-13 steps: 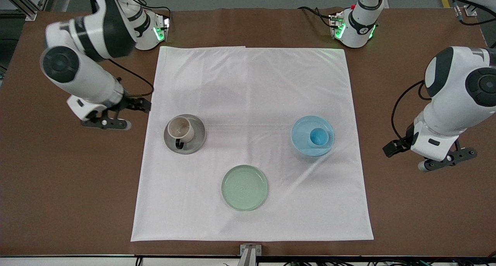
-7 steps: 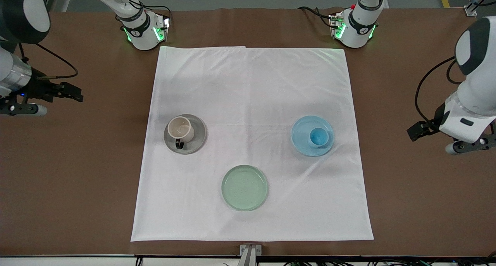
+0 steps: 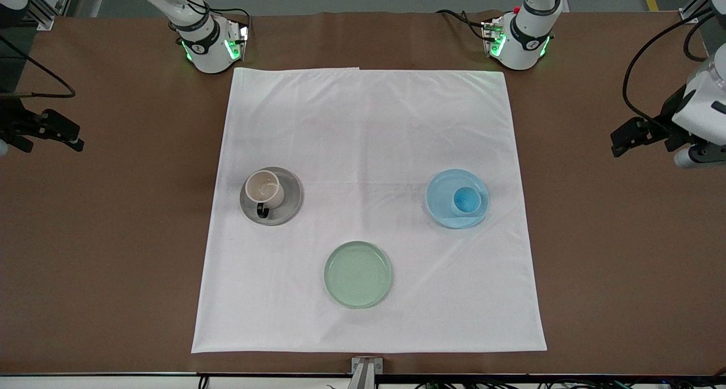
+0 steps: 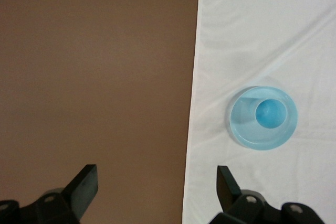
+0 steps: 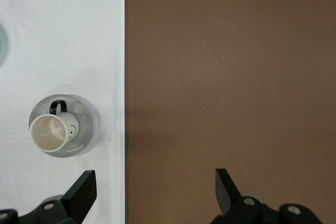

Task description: Place blue cup in blue plate and white mug in gray plate

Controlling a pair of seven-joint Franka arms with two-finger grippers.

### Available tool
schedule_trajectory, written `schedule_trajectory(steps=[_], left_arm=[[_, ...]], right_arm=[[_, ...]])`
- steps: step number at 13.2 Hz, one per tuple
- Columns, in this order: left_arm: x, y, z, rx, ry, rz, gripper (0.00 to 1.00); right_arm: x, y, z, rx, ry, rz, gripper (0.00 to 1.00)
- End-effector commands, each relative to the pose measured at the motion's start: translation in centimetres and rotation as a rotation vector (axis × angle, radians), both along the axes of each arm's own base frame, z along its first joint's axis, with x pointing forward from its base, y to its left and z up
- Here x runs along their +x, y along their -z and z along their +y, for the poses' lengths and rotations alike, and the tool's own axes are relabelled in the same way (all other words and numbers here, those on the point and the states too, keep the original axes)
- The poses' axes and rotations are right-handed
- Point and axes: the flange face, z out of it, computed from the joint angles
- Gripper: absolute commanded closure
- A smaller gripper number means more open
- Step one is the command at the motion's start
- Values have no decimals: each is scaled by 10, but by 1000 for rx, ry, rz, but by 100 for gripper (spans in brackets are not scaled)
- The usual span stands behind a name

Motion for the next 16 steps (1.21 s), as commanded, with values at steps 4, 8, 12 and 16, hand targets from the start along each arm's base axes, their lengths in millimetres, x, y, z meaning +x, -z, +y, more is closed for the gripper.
schedule_trajectory(steps=[4,8,12,16], left_arm=[[-55,-13,-8,-73,82,32,0],[-72,-4,-14,-69,97,13,0],[-56,-16,0,-69,95,2,0],[-48,-19,2,-59,91,37,0]], right_arm=[[7,-17,-1,-2,8,-27,0],[7,-23,-1,-3,7,-39,0],[7,-42,-2,-5,10,-76,0],[6,-41,-1,-3,11,-67,0]])
